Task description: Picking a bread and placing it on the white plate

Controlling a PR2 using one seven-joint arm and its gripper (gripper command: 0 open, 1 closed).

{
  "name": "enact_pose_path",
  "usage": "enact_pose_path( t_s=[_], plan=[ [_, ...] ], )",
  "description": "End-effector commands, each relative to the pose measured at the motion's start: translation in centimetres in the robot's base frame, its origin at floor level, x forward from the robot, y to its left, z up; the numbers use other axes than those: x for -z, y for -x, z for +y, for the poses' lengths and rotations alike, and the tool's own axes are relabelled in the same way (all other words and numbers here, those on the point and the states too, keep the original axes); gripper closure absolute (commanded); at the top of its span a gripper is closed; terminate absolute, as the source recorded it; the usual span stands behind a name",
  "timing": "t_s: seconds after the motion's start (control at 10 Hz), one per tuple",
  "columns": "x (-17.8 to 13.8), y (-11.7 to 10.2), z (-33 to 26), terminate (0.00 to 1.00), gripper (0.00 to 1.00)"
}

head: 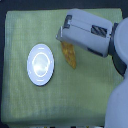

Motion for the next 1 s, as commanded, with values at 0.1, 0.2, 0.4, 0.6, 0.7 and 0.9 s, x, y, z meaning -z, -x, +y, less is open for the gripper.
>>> enact_pose_path(
  t_s=[0.1, 0.2, 0.4, 0.6, 0.7, 0.9],
  plan=[
    [2.3, 0.4, -1.1, 0.00, 0.00],
    [3.0, 0.8, -1.6, 0.00, 0.00],
    [4.0, 1.0, -1.1, 0.00, 0.00],
    [4.7, 0.7, -0.6, 0.00, 0.00],
    [4.6, 0.8, -0.7, 0.00, 0.00],
    [3.8, 0.6, -1.0, 0.00, 1.00]
  ],
)
